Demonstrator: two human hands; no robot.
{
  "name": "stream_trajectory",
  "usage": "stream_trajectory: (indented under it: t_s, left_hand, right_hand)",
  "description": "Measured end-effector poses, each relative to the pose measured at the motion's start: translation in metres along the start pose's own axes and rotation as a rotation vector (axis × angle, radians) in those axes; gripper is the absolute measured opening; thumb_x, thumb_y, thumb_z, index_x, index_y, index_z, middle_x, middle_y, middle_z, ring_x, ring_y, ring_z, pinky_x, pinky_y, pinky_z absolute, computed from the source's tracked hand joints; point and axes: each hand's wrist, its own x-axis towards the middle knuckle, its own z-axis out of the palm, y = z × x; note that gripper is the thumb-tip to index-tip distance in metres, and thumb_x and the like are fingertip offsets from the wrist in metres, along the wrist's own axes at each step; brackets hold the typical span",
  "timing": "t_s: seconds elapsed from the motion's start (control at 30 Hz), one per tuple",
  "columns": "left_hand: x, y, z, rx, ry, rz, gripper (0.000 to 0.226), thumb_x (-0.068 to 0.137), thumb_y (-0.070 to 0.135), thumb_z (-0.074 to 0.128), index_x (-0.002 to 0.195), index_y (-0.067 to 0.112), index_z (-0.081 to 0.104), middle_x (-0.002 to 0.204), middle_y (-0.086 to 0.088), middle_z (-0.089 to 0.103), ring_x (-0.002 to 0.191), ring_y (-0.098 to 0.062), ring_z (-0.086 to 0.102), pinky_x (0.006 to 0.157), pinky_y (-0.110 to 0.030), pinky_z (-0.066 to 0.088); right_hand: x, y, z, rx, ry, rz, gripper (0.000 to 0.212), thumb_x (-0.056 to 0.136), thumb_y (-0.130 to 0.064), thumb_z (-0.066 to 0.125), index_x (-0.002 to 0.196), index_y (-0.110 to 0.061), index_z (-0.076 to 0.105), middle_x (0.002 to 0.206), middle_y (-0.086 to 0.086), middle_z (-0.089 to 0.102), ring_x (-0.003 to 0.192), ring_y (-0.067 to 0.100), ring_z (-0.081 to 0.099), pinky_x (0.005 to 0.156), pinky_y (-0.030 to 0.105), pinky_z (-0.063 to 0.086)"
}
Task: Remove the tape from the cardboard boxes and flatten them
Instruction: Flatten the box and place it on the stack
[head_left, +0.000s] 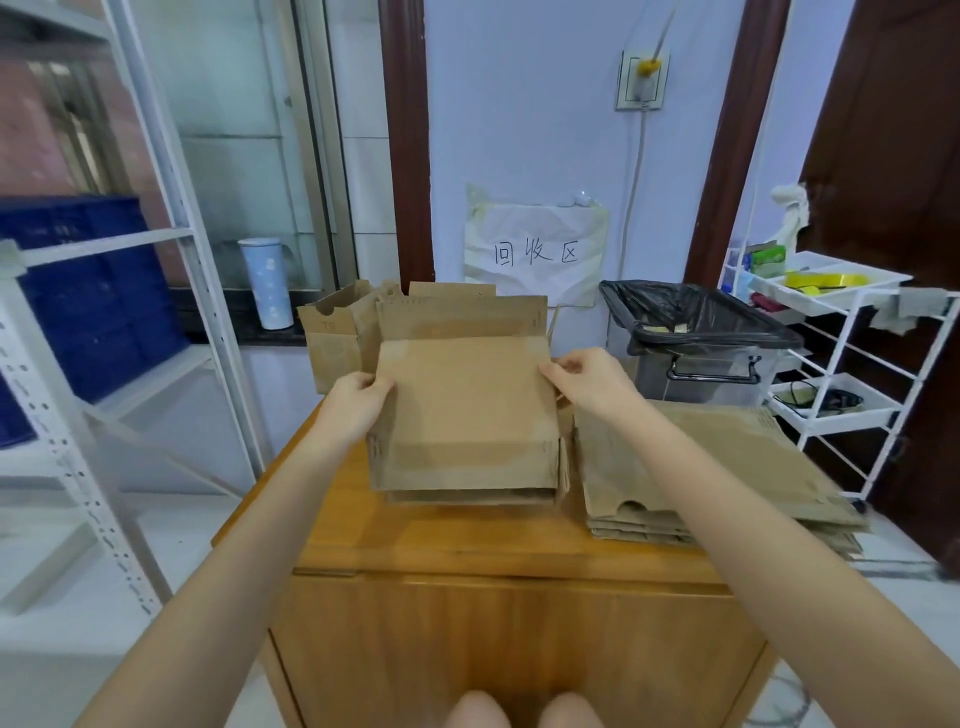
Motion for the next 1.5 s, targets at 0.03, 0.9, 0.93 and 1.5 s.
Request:
stream_trajectory:
  t_s: [0.03,0.9,0.93,1.5]
  left_hand:
    - [0.004,-0.001,0.0,0.026,-0.022,-0.029,0.029,0.098,0.032,0.048,0.087,0.007,0.058,0.089,-0.009,0.059,0.079,-0.023,0.055,0.07,-0.032,0.041]
    - [-0.014,-0.041,0.01,-0.173,-0.164,-0.351,0.064,0.088,-0.022,0.03,0.144,0.007,0.04,0.142,-0.017,0.045,0.129,-0.032,0.044,0.104,-0.04,0.041]
    - [-0.019,-0.048,0.008,-0.248,-0.161,-0.322,0.068,0.085,-0.025,0.028,0.143,0.006,0.041,0.143,-0.016,0.045,0.128,-0.031,0.045,0.104,-0.039,0.042]
    - [-0.062,-0.114,0.061,0.084,0.136,0.077,0.084,0.065,0.045,0.084,0.135,0.018,0.047,0.129,0.001,0.056,0.121,-0.02,0.052,0.095,-0.04,0.047]
  right_hand:
    - [0.002,0.0,0.003,-0.042,-0.03,0.025,0.042,0.094,-0.04,0.053,0.091,-0.002,0.07,0.078,0.005,0.073,0.079,0.021,0.07,0.087,0.038,0.053]
    - [-0.003,0.034,0.056,0.021,-0.211,0.17,0.047,0.098,-0.031,0.051,0.112,0.013,0.061,0.107,0.03,0.065,0.081,0.031,0.063,0.079,0.037,0.052]
    - [-0.002,0.034,0.056,0.017,-0.208,0.17,0.048,0.098,-0.031,0.05,0.112,0.013,0.061,0.104,0.029,0.066,0.082,0.032,0.063,0.078,0.038,0.053]
    - [-0.03,0.007,0.059,-0.737,-0.282,-0.598,0.094,0.075,-0.076,0.054,0.149,-0.025,0.026,0.154,0.002,0.029,0.139,0.021,0.029,0.112,0.04,0.025]
